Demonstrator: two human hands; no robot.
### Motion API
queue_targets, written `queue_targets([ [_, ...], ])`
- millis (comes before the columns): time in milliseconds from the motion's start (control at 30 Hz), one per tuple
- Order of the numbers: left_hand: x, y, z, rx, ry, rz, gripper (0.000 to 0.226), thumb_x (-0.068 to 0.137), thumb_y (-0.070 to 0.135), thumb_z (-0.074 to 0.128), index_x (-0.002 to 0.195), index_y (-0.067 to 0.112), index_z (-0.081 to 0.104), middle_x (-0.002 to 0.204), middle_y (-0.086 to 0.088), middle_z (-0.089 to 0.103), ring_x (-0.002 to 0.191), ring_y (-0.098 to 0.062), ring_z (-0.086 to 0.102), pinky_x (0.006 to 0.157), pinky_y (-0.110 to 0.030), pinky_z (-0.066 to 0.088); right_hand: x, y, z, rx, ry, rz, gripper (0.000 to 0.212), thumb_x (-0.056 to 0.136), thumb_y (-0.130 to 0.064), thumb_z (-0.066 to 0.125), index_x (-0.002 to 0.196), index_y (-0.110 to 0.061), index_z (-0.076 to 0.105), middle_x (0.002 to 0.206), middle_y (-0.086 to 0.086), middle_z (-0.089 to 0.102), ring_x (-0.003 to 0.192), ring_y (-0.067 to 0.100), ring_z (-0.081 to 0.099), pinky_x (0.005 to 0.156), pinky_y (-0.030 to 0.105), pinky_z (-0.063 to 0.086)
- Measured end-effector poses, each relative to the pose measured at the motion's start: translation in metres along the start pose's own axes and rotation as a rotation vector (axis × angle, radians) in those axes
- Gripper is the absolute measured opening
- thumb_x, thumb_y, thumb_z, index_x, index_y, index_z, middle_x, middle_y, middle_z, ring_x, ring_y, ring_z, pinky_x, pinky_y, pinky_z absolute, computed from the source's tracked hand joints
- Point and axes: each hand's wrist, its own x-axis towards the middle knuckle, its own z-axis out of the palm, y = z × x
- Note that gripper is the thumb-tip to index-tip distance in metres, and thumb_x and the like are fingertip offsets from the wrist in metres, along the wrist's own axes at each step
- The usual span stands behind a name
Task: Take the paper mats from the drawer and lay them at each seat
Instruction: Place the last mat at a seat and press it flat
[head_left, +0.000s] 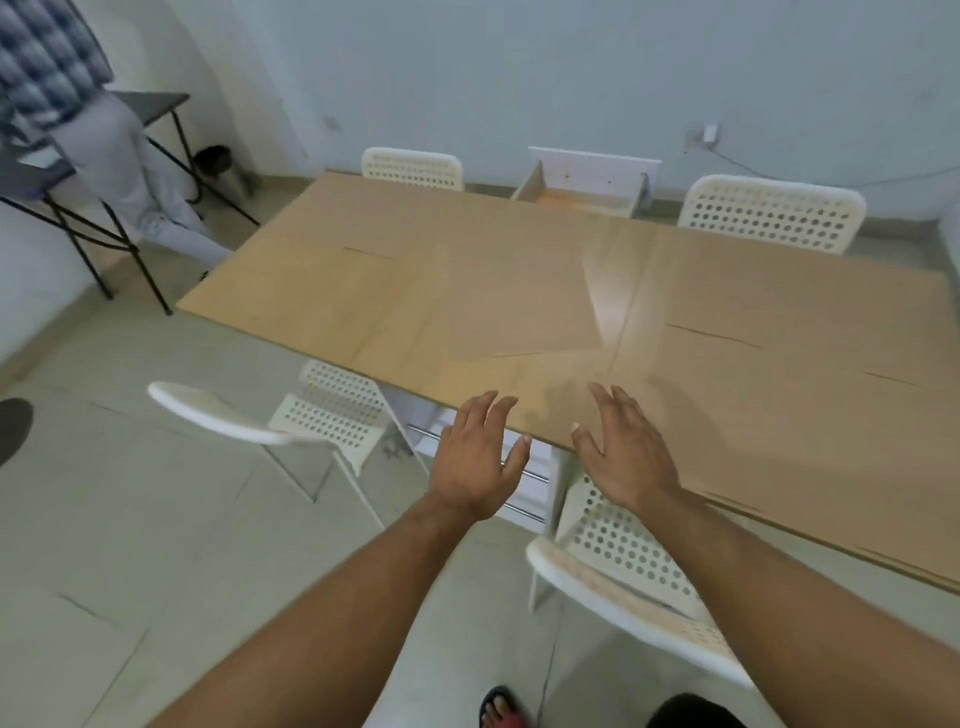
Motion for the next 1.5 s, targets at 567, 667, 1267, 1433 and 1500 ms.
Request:
queue_targets([
  [567, 0.065, -0.108, -0.038, 0.018, -0.151, -0.01, 0.058, 0.095, 0.049, 0.038, 0.146, 0.022, 0.04, 0.155, -0.005, 0.037, 0.144, -0.022, 0.028, 0.111, -0.049, 0.035, 0.098, -0.093, 0.047, 1.446, -0.02, 0.787, 0.047, 0.101, -0.034, 0.05, 0.143, -0.013, 0.047, 0.134, 0.016, 0.057, 0.111, 0.03, 0.061, 0.084, 0.037, 0.051],
  [667, 0.109, -0.124, -0.037, 0.05, -0.192, 0.019, 0.054, 0.098, 0.043, 0.044, 0.148, 0.023, 0.038, 0.156, -0.006, 0.034, 0.145, -0.023, 0.026, 0.112, -0.048, 0.033, 0.136, -0.096, 0.061, 1.557, 0.01, 0.851, 0.052, 0.102, -0.034, 0.046, 0.146, -0.006, 0.041, 0.142, 0.021, 0.051, 0.122, 0.034, 0.056, 0.096, 0.04, 0.048],
  [1267, 0.287, -0.16, 0.026, 0.296, -0.596, 0.276, 0.069, 0.094, 0.05, 0.043, 0.153, 0.021, 0.022, 0.164, -0.011, 0.013, 0.151, -0.031, 0.011, 0.11, -0.054, 0.033, 0.229, -0.107, 0.094, 1.63, 0.317, 1.278, 0.051, 0.103, -0.036, 0.039, 0.132, 0.002, 0.055, 0.128, 0.02, 0.064, 0.106, 0.033, 0.066, 0.086, 0.04, 0.053],
  [1433, 0.311, -0.167, 0.036, 0.327, -0.719, 0.371, 0.082, 0.087, 0.06, 0.045, 0.154, 0.024, 0.013, 0.166, -0.011, 0.001, 0.152, -0.032, 0.004, 0.114, -0.056, 0.026, 0.232, -0.115, 0.098, 1.773, 0.403, 1.299, 0.056, 0.103, -0.041, 0.039, 0.134, 0.003, 0.054, 0.128, 0.02, 0.064, 0.107, 0.033, 0.067, 0.078, 0.039, 0.055],
  [1500, 0.314, -0.17, 0.035, 0.342, -0.713, 0.401, 0.087, 0.084, 0.063, 0.046, 0.154, 0.023, 0.013, 0.166, -0.012, 0.004, 0.152, -0.032, 0.007, 0.113, -0.054, 0.028, 0.237, -0.118, 0.098, 1.79, 0.407, 1.304, 0.057, 0.103, -0.041, 0.037, 0.135, 0.004, 0.054, 0.13, 0.019, 0.064, 0.108, 0.034, 0.067, 0.079, 0.039, 0.055],
])
